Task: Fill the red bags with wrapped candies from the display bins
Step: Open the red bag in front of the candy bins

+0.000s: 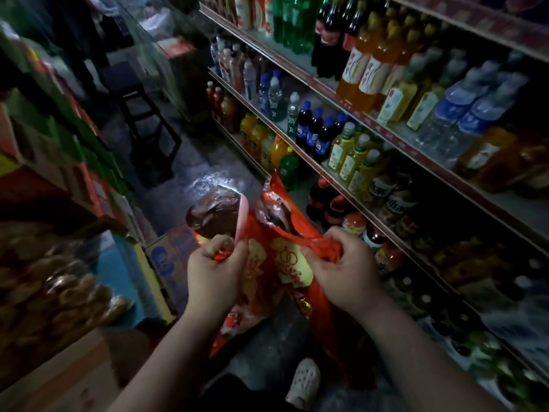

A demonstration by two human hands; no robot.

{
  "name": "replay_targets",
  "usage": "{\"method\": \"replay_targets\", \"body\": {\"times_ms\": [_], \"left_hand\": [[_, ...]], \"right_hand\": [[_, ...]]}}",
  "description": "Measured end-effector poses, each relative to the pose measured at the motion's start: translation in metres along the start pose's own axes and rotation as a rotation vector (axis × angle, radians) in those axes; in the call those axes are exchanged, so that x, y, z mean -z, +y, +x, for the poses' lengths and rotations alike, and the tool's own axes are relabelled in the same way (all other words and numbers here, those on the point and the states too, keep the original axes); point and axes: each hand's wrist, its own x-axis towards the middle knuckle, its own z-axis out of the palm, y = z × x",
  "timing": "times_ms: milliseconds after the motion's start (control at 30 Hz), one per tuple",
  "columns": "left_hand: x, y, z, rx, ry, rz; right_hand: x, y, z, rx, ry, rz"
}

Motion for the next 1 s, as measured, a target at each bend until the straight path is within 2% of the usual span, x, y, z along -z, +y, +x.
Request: {"method": "replay_targets", "body": {"times_ms": [233, 533, 700, 867, 1000], "left_hand": [[-0.035, 0.002, 0.076, 0.089, 0.095, -0.083], [-0.049, -0.024, 0.224, 0.199, 0.158, -0.124], [-0.043, -0.030, 0.319, 0.182, 0.178, -0.051], [-0.021, -0.029, 0.402, 0.150, 0.249, -0.056], [-0.004, -0.037, 0.461, 0.133, 0.387, -0.084]], "right_hand": [[-0.007, 0.005, 0.099, 0.092, -0.073, -0.040], [-0.076, -0.010, 0.264, 0.165, -0.301, -0.048], [-0.116, -0.031, 0.352, 0.164, -0.383, -0.037], [-0.143, -0.050, 0.440, 0.122, -0.340, 0.034], [-0.172, -0.065, 0.513, 0.185, -0.351, 0.016]]}}
